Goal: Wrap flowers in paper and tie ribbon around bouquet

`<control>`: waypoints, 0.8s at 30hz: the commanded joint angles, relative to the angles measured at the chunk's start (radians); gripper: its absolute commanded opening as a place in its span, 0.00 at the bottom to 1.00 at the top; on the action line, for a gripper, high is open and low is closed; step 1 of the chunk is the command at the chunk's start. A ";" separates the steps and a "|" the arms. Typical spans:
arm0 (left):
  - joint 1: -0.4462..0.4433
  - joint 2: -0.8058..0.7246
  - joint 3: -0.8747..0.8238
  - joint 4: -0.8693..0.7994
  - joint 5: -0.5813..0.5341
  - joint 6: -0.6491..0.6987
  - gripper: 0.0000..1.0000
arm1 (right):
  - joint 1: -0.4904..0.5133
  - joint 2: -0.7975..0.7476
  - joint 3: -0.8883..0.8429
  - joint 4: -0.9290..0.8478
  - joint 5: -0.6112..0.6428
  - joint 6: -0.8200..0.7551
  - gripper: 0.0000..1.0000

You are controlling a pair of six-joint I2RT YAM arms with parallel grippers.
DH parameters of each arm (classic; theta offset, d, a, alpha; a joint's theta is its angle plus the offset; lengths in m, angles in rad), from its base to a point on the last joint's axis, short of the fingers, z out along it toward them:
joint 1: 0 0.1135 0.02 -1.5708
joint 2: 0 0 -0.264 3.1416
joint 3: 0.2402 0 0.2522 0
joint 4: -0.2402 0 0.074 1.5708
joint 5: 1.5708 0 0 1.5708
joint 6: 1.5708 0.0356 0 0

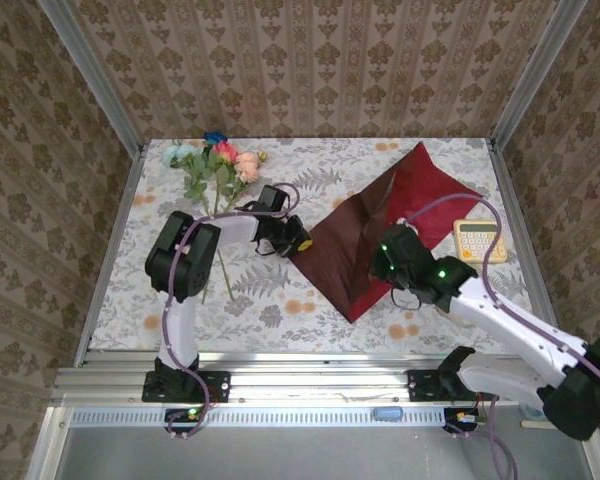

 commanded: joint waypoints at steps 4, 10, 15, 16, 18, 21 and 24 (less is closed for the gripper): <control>0.039 0.033 -0.012 -0.107 -0.090 0.021 0.00 | -0.004 -0.132 -0.136 -0.227 0.028 0.162 0.00; 0.109 0.018 -0.042 -0.109 -0.105 0.040 0.00 | -0.006 -0.174 -0.176 -0.318 -0.008 0.182 0.00; 0.156 -0.012 -0.071 -0.097 -0.099 0.049 0.00 | -0.008 -0.088 -0.207 -0.286 -0.108 0.180 0.00; 0.161 -0.022 -0.073 -0.096 -0.098 0.051 0.00 | -0.009 -0.060 -0.204 -0.282 -0.122 0.176 0.00; 0.164 -0.060 -0.074 -0.105 -0.111 0.058 0.00 | -0.011 -0.017 -0.189 -0.288 -0.129 0.164 0.00; 0.150 -0.141 -0.058 -0.141 -0.140 0.069 0.00 | -0.016 0.017 -0.171 -0.295 -0.128 0.148 0.00; 0.105 -0.213 -0.050 -0.171 -0.161 0.063 0.00 | -0.029 0.019 -0.173 -0.304 -0.125 0.143 0.00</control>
